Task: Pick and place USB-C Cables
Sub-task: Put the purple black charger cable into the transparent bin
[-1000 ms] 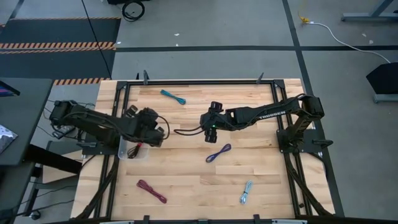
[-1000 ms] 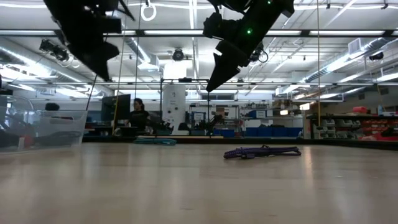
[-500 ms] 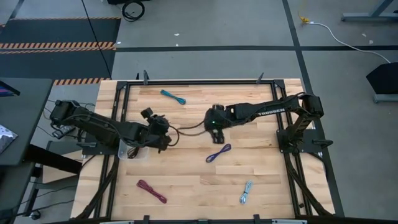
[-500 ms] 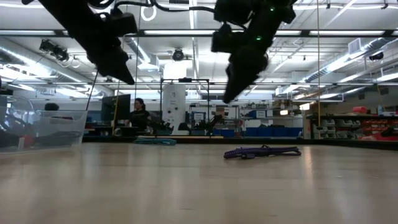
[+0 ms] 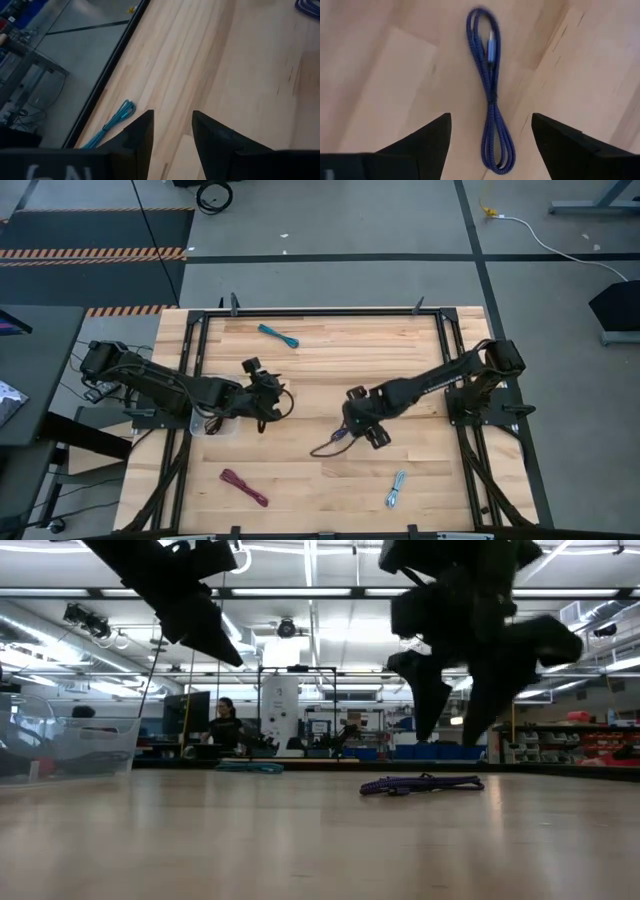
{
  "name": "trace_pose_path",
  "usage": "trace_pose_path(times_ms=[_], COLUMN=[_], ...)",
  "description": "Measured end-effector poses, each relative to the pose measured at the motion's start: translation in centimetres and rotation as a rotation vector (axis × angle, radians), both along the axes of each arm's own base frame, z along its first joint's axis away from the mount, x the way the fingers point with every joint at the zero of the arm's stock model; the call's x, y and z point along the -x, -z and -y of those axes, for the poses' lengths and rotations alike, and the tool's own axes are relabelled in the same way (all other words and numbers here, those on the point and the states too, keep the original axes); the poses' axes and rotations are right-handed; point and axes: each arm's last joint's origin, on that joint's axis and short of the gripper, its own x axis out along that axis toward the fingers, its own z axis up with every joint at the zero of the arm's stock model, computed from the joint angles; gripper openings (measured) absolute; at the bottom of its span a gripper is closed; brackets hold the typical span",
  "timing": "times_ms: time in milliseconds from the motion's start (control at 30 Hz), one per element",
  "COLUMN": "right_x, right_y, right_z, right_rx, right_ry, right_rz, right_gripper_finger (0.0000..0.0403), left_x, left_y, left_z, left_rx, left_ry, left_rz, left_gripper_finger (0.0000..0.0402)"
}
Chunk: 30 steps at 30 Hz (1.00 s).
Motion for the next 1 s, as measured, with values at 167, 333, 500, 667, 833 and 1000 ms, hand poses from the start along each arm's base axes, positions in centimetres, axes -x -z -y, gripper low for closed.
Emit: trace_pose_path(times_ms=[167, 333, 500, 667, 833, 1000], right_x=[0.2, 0.3, 0.8, 1.1, 1.4, 1.5], right_y=[1.0, 1.7, 2.8, 3.4, 4.0, 4.2], right_z=[0.0, 1.0, 1.9, 2.2, 2.3, 2.3], right_rx=[0.014, 0.011, -0.037, -0.042, -0.009, -0.001], right_ry=[0.016, 0.055, 0.099, 0.124, 0.134, 0.126], right_rz=[0.042, 0.049, 0.039, 0.047, 0.067, 0.065], right_gripper_finger=[0.0269, 0.0255, 0.0244, 0.024, 0.0225, 0.0167], left_x=[0.0, 0.0, 0.0, 0.0, 0.0, 0.0], left_y=[0.0, 0.0, -0.1, -0.1, -0.1, -0.1], left_z=[0.0, 0.0, 0.0, 0.0, 0.0, 0.0], left_rx=[0.0, 0.0, 0.001, 0.002, 0.002, 0.003], left_ry=[0.001, 0.001, 0.001, 0.001, 0.001, 0.0], left_rz=[-0.001, 0.002, 0.004, 0.005, 0.006, 0.007], left_gripper_finger=[0.0142, 0.0142, 0.0142, 0.0142, 0.0141, 0.0141])
